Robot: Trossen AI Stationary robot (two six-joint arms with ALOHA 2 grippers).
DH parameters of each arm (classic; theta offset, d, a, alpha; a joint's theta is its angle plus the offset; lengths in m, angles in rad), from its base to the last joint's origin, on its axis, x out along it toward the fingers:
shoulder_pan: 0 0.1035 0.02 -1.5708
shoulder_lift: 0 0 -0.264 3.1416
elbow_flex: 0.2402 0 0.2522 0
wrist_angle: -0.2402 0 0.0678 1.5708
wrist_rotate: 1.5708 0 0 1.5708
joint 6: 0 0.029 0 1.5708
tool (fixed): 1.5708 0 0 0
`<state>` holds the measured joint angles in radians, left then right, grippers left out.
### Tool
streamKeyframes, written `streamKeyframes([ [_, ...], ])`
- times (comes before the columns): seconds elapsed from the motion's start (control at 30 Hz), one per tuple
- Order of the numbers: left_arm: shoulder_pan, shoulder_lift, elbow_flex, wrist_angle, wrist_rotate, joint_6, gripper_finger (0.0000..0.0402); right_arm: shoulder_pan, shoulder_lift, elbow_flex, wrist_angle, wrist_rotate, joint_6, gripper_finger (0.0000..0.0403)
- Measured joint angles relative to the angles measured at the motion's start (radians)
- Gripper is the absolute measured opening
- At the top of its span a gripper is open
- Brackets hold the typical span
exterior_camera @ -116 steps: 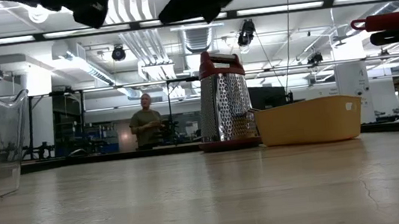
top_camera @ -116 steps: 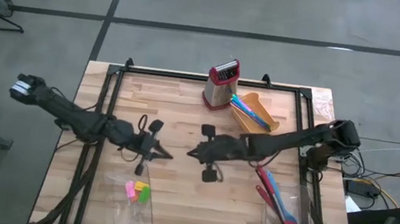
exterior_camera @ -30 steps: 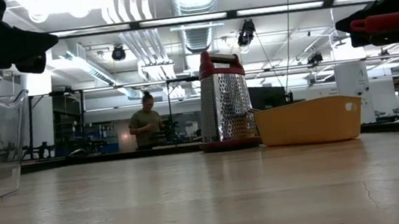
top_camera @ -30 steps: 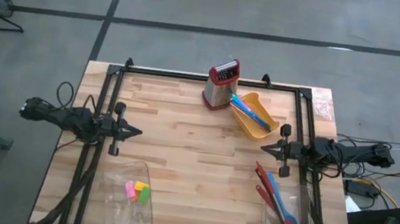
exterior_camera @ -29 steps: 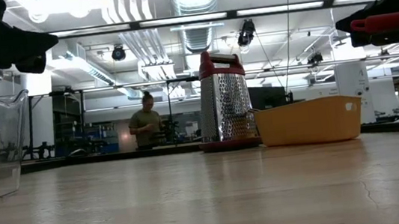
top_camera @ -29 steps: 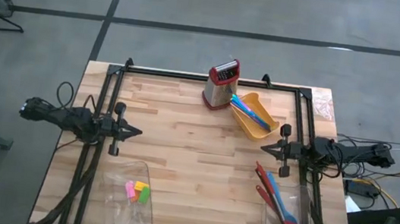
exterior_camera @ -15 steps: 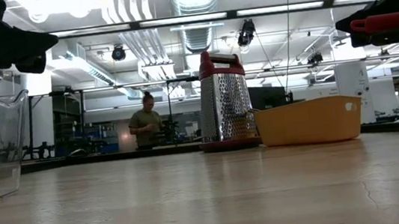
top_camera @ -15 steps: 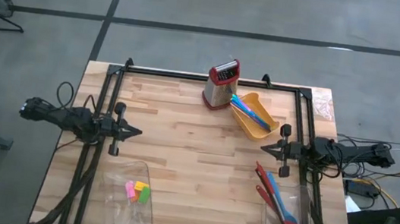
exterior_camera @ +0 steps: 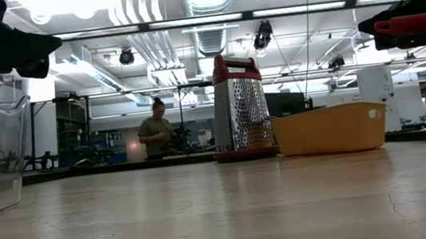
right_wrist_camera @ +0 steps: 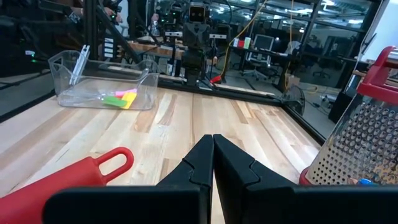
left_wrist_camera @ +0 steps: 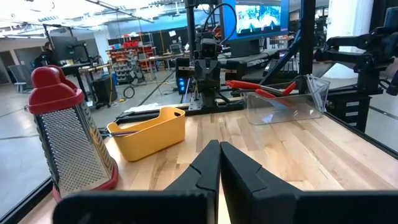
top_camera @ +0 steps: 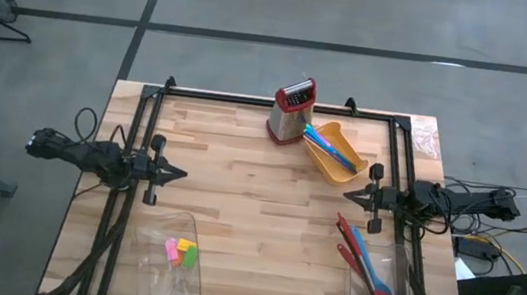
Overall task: Pick & Place Kitchen Items
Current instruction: Return to Home Position
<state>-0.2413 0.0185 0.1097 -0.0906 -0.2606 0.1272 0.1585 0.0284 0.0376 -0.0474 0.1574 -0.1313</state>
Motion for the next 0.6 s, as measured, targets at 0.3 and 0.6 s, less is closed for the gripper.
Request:
streamKeyframes([
  [0.3,0.0,0.0,0.0,0.0,0.0,0.0,0.0021,0.0,0.0,0.001,0.0,0.0,0.0,0.0008],
  [0.6,0.0,0.0,0.0,0.0,0.0,0.0,0.0016,0.0,0.0,0.001,0.0,0.0,0.0,0.0008],
])
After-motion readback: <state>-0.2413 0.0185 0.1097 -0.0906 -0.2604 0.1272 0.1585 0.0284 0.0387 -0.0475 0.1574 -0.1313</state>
